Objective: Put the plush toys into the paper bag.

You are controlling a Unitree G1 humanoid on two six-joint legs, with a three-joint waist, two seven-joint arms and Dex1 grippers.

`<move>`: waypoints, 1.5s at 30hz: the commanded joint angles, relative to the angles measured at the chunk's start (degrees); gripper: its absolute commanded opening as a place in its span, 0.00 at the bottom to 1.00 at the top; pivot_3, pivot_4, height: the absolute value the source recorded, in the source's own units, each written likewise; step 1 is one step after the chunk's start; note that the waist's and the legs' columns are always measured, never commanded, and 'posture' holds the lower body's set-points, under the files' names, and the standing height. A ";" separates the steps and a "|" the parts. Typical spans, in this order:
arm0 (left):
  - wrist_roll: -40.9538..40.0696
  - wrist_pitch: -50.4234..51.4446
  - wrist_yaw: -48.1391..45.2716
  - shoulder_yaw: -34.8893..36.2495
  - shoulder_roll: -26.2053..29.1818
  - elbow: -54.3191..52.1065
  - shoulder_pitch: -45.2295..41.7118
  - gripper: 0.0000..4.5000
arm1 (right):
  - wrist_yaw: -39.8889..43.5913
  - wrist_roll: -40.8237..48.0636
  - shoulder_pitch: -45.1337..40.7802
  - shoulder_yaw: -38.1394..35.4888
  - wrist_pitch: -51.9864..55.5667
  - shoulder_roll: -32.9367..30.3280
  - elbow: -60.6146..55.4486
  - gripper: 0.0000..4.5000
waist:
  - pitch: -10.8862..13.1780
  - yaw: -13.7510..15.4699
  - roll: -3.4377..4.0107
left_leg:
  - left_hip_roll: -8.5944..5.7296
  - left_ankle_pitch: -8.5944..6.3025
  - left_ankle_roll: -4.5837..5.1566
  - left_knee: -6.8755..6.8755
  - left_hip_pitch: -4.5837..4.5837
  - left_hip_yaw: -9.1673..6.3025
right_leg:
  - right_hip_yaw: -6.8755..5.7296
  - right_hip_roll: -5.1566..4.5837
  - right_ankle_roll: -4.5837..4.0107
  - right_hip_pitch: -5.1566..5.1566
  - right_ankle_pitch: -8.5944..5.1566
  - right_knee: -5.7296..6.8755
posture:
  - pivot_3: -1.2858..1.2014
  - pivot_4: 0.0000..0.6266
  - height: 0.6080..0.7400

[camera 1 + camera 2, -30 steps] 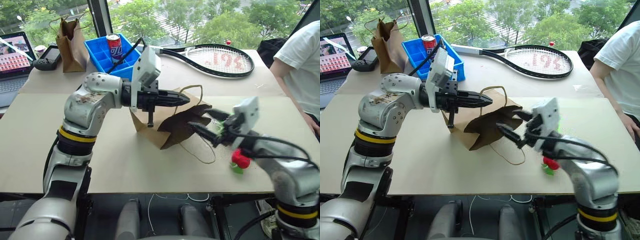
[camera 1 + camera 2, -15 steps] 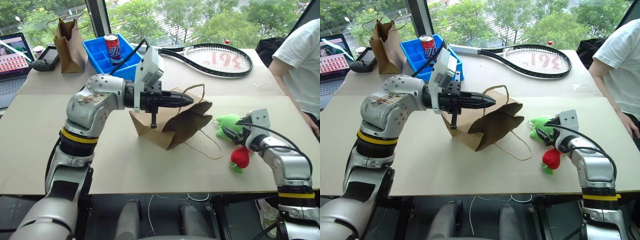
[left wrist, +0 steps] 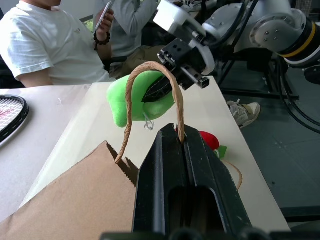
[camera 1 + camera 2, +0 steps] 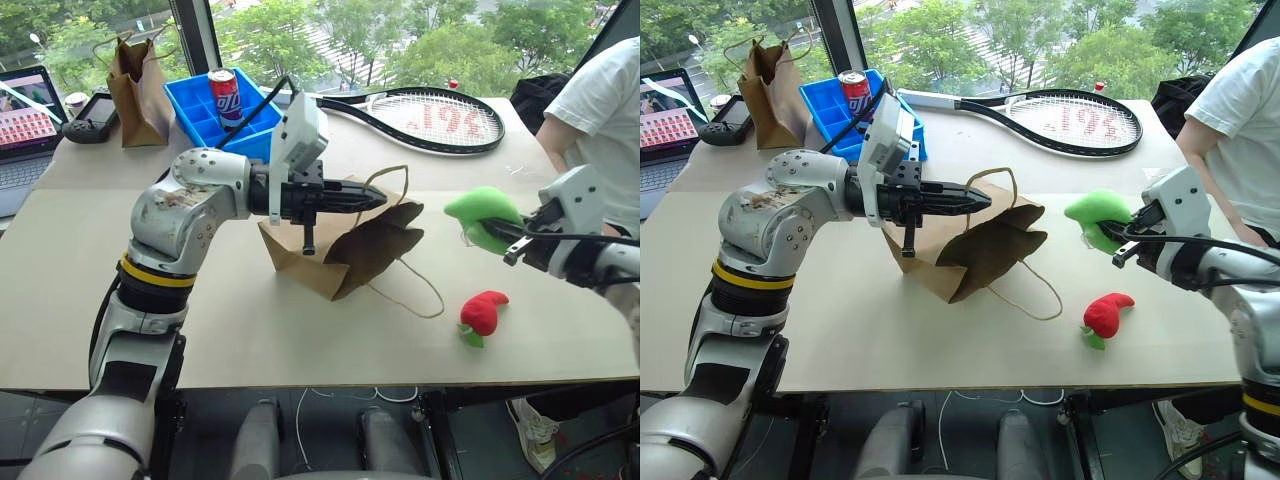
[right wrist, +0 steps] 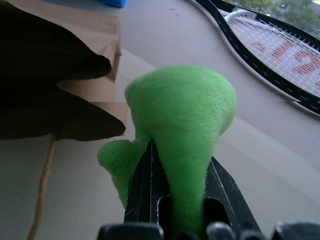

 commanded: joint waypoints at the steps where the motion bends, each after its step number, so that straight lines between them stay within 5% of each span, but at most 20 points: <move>1: -0.44 -0.78 0.31 0.53 -0.45 -0.63 -1.70 0.00 | 0.41 7.48 -3.39 1.94 8.76 -0.79 -6.51 0.01 | 0.00 0.03 0.00 | 0.00 0.00 0.00 0.00 -0.01 0.00 | 0.00 0.00 -0.01 -0.01 0.00 0.00 | 0.52 0.24 1.00; 5: -0.51 -0.66 0.66 0.64 -0.85 -0.83 -1.81 0.00 | -3.30 13.48 -7.59 5.38 16.04 3.99 -9.14 0.01 | 0.00 0.09 0.00 | -0.01 0.00 0.00 0.02 -0.02 -0.02 | 0.00 0.00 -0.05 0.01 -0.01 -0.02 | 0.52 0.24 1.00; 14: -1.09 1.09 0.43 -0.62 -0.67 -3.11 -0.19 0.00 | -16.04 11.62 -14.99 12.23 21.84 20.48 -0.22 0.01 | 0.00 0.17 0.00 | -0.02 0.00 0.00 0.01 -0.05 -0.09 | -0.03 0.00 -0.02 -0.02 0.01 0.03 | 0.52 0.24 1.00; 30: -3.40 3.39 4.15 0.46 -2.44 -5.72 0.93 0.00 | -22.92 9.29 -9.07 8.97 10.63 41.76 10.73 0.01 | -0.01 -0.07 0.02 | -0.01 0.02 0.02 0.00 -0.08 -0.13 | -0.02 0.07 -0.01 -0.17 0.00 0.24 | 0.52 0.24 1.00; 42: -0.73 3.59 5.83 -1.60 -2.09 -1.97 0.87 0.00 | -19.72 4.67 -4.19 12.85 7.59 30.86 -1.80 0.95 | -0.01 0.06 0.01 | -0.01 0.02 0.01 0.01 -0.08 -0.14 | -0.01 0.07 -0.04 -0.24 -0.07 0.42 | 0.52 0.24 1.00; 45: -0.07 2.86 5.69 -2.06 -2.23 -0.72 0.73 0.00 | -18.51 6.14 -0.48 8.49 9.11 25.63 -7.36 0.95 | -0.01 0.25 0.01 | -0.01 0.02 0.01 0.01 -0.09 -0.14 | -0.01 0.07 -0.03 -0.25 -0.09 0.44 | 0.52 0.24 1.00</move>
